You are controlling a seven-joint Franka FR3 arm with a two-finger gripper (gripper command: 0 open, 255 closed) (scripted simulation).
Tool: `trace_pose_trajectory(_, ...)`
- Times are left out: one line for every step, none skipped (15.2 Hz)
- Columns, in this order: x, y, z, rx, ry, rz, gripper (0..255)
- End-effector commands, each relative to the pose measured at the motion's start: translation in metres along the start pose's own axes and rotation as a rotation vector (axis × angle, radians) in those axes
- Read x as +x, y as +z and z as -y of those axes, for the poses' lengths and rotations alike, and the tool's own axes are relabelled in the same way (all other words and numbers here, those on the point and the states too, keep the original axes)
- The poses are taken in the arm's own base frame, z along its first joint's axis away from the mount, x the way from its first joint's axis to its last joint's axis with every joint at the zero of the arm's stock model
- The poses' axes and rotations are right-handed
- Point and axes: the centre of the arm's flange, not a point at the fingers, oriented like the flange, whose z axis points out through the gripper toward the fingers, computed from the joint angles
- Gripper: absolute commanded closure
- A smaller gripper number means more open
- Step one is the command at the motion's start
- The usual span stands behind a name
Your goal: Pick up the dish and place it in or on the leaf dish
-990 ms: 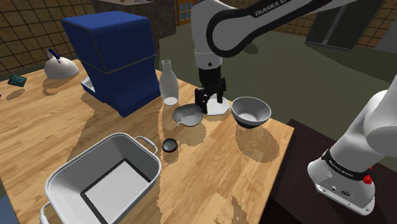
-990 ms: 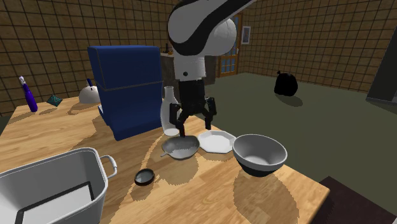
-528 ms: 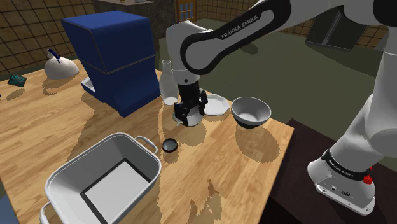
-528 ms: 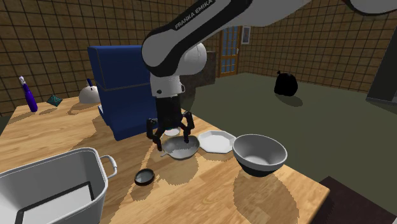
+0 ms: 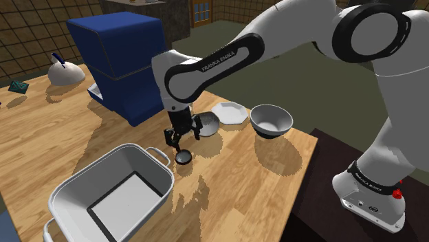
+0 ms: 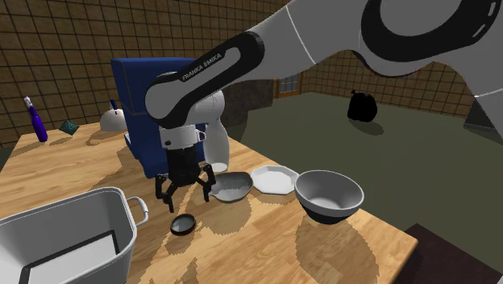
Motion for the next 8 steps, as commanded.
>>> trace_pose_trajectory(0.018, 0.009, 0.016, 0.003, 0.005, 0.01, 0)
trace_pose_trajectory(0.021, 0.012, 0.019, 0.003, 0.006, 0.012, 0)
trace_pose_trajectory(0.021, 0.017, 0.019, 0.003, 0.006, 0.012, 0)
trace_pose_trajectory(0.021, 0.022, 0.019, 0.003, 0.006, 0.012, 0)
trace_pose_trajectory(0.021, 0.028, 0.019, 0.003, 0.006, 0.012, 0)
trace_pose_trajectory(0.021, 0.033, 0.019, 0.003, 0.006, 0.012, 0)
trace_pose_trajectory(0.021, 0.038, 0.019, 0.003, 0.006, 0.012, 0)
trace_pose_trajectory(0.021, 0.044, 0.019, 0.003, 0.006, 0.012, 0)
